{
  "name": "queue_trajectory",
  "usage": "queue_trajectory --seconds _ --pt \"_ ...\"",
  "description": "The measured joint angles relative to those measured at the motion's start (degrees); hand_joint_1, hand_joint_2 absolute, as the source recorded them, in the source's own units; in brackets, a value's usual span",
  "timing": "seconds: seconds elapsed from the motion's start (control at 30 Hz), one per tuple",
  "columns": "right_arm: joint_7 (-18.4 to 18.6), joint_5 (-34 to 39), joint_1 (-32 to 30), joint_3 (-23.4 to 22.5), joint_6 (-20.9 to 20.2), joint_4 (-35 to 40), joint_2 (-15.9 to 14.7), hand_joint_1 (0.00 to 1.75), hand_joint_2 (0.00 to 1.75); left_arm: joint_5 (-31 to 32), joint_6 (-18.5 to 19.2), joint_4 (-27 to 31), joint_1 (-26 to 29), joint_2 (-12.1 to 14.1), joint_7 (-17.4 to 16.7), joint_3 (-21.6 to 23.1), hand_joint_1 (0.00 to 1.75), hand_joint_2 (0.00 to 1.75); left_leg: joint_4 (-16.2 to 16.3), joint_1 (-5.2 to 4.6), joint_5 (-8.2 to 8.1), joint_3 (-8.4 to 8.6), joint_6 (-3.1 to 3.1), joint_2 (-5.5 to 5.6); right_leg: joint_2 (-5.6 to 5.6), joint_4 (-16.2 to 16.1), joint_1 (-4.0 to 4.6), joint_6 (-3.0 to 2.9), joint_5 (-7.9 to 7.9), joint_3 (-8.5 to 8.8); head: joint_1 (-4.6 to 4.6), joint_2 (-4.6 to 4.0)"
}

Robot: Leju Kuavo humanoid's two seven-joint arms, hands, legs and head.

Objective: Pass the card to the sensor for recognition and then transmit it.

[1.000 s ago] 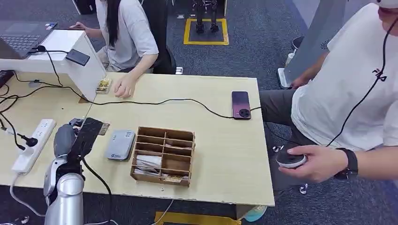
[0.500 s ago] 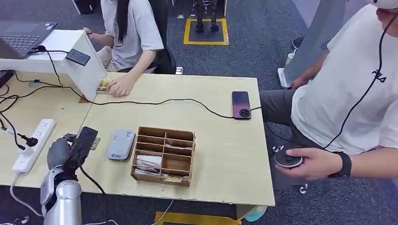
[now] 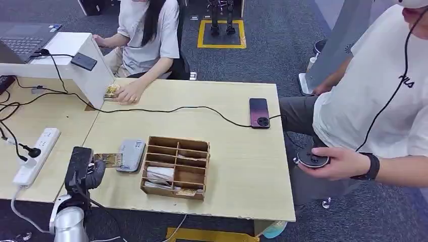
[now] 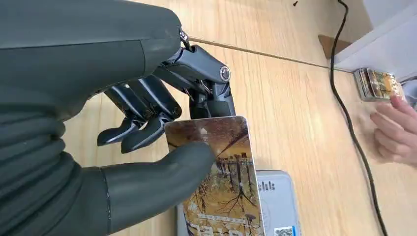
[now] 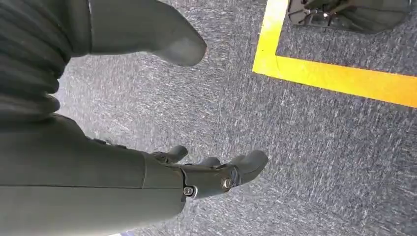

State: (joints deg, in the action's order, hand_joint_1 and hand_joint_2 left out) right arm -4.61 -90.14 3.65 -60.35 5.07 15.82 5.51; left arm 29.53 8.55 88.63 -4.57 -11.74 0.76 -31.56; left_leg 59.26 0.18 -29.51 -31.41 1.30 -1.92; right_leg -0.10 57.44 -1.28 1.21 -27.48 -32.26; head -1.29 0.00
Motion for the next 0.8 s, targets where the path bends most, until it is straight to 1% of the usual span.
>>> queue_trajectory --seconds 0.13,0.27,0.43,0.57,0.8 --pt "0.0 0.0 0.0 0.4 -0.2 -0.1 0.0 0.0 1.75 0.3 -0.7 0.9 0.3 -0.1 -0.5 0.0 1.75 1.75 0.0 0.0 0.0 0.01 0.0 0.0 0.0 0.0 0.0 0.0 0.0 0.0 0.02 0.0" --pt "0.0 0.0 0.0 0.7 -0.3 -0.3 0.0 0.0 1.75 1.8 -2.9 1.0 0.4 -0.2 -1.2 0.0 1.75 1.75 0.0 0.0 0.0 0.01 0.0 0.0 0.0 0.0 0.0 0.0 0.0 0.0 0.02 0.0" --pt "0.2 0.0 0.0 1.0 -0.4 -0.3 0.0 0.0 1.75 3.3 -4.2 1.0 0.3 -0.4 -2.2 0.0 1.75 1.75 0.0 0.0 0.0 0.01 0.0 0.0 0.0 0.0 0.0 0.0 0.0 0.0 0.02 0.0" --pt "0.3 0.0 0.0 1.5 -0.4 -0.3 0.0 0.0 1.75 5.1 -5.6 1.0 0.2 -0.9 -2.2 0.0 1.75 1.75 0.0 0.0 0.0 0.02 0.0 -0.01 0.01 0.0 0.0 0.0 0.0 0.0 0.02 0.0" --pt "0.1 0.0 0.0 2.1 -0.4 -0.3 0.0 0.0 1.75 5.9 -6.0 1.0 -0.9 -1.4 -2.3 0.0 1.75 1.75 0.0 0.0 0.02 0.02 0.02 -0.01 0.0 0.0 0.0 0.0 0.01 0.0 0.0 0.0"
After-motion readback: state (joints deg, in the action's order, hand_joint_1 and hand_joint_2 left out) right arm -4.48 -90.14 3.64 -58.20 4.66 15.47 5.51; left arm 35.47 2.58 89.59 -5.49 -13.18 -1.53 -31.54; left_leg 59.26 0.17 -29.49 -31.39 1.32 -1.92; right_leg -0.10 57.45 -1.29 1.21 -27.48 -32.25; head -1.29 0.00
